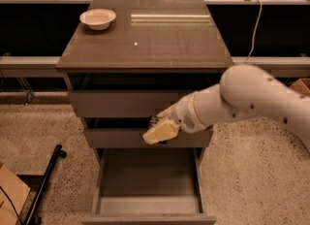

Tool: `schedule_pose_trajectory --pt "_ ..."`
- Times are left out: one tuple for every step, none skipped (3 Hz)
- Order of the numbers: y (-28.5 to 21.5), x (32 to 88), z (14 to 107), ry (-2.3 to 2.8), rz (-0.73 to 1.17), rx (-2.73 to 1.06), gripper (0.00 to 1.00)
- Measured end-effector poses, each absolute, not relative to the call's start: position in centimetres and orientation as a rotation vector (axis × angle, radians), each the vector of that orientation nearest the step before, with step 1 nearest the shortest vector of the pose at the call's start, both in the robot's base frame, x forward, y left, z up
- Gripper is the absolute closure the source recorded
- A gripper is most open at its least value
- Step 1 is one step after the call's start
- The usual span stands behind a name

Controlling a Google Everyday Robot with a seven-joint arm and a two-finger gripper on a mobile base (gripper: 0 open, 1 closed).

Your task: Place rxbar chocolate into bottom drawer

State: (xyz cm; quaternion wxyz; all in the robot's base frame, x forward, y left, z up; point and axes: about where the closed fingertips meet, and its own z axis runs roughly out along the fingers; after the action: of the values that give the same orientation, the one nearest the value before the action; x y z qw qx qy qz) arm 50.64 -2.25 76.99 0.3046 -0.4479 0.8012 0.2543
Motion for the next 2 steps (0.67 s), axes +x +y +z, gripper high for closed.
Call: schedule_pose_trajectory --pt "-0.8 50.0 70.1 2.048 0.800 -1.119 1.00" --pt "-0.3 50.0 65.8 2.026 0.875 -1.107 1.00"
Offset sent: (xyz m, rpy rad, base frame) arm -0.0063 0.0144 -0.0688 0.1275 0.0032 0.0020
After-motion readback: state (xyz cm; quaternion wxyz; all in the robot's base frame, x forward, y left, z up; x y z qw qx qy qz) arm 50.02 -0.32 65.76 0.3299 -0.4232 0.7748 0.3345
